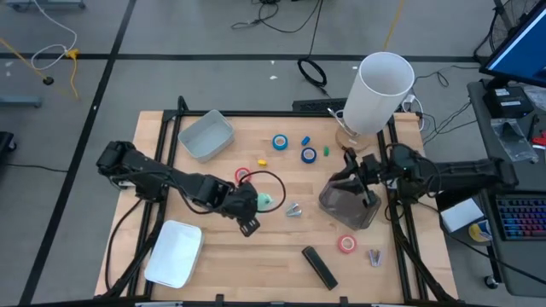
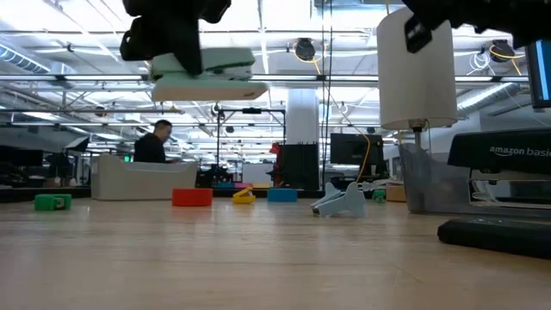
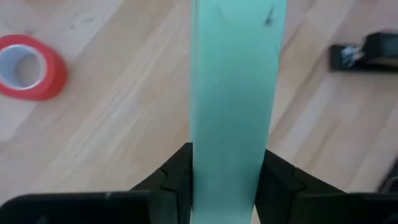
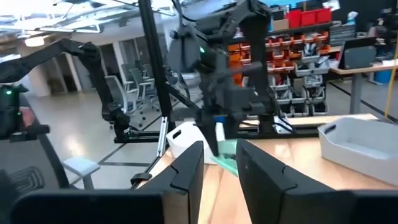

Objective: Pick and place Stapler, Stapler remover, tape
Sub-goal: Put the black light green stapler into the gray bin

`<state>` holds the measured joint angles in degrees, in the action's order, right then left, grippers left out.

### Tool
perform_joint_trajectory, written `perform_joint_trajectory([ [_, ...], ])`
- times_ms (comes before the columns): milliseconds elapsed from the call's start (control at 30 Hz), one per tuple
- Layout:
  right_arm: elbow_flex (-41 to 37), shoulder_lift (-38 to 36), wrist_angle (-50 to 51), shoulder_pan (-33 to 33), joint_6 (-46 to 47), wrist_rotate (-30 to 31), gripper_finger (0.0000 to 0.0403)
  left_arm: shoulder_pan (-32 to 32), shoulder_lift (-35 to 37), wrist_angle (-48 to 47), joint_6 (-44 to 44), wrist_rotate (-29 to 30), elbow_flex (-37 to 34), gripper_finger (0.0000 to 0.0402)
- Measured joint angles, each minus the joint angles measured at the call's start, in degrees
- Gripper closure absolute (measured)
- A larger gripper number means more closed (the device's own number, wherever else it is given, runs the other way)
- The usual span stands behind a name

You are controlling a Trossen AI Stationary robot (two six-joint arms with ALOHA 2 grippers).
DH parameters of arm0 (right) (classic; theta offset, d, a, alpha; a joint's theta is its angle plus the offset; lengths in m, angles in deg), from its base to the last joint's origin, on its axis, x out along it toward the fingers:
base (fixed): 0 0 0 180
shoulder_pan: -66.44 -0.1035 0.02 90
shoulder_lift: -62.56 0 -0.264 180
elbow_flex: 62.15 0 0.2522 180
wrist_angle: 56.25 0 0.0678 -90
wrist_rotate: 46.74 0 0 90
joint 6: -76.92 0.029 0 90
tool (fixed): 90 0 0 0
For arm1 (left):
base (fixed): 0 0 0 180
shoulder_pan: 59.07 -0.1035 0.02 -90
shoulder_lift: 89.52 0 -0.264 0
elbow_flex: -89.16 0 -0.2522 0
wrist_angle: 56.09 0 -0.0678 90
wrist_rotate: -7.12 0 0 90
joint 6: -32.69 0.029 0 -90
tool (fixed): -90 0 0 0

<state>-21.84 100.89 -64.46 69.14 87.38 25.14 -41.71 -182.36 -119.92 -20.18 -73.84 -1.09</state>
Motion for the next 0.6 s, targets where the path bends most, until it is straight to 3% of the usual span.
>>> perform_joint_trajectory([
  [133, 3.30, 3.64, -0.04, -1.80, -2.43, 0.71, 0.0317, -0.13, -0.04, -8.85, 2.28, 1.12, 2.65, 0.0280],
  [467, 6.61, 8.25, 0.24, -5.75, -7.09, 6.41, 0.0317, -2.96, 1.66, -36.06, 4.73, 11.75, 10.97, 0.0280],
  [600, 6.61, 8.46, 1.07, -6.18, -7.42, 7.98, 0.0316, -6.04, 5.37, -40.04, 5.06, 14.92, 10.78, 0.0280],
])
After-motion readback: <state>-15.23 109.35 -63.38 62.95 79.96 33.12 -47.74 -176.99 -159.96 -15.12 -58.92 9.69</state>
